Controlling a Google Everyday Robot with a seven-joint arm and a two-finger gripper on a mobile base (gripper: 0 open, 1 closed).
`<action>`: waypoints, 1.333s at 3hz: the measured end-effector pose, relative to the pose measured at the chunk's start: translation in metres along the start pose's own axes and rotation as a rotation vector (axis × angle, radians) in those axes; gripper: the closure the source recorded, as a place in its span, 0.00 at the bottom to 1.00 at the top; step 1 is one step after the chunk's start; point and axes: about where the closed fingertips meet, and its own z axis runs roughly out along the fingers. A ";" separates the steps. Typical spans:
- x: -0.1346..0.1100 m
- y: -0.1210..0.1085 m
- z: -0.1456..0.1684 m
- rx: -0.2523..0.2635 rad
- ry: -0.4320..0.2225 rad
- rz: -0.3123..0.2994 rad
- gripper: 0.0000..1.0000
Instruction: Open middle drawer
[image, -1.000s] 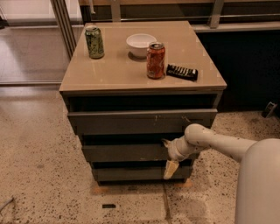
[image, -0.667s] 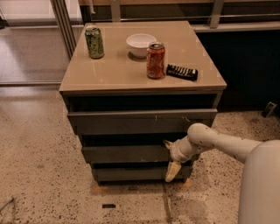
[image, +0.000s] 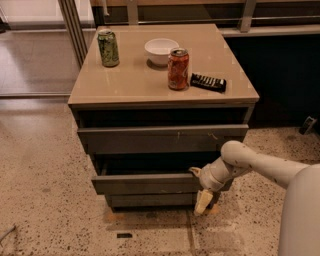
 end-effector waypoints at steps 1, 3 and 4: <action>-0.004 0.033 -0.013 -0.086 -0.031 0.039 0.00; -0.009 0.105 -0.038 -0.287 -0.045 0.155 0.00; -0.009 0.105 -0.038 -0.287 -0.045 0.155 0.00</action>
Offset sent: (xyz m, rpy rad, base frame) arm -0.1072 -0.0157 0.0489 0.0815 0.3185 0.0161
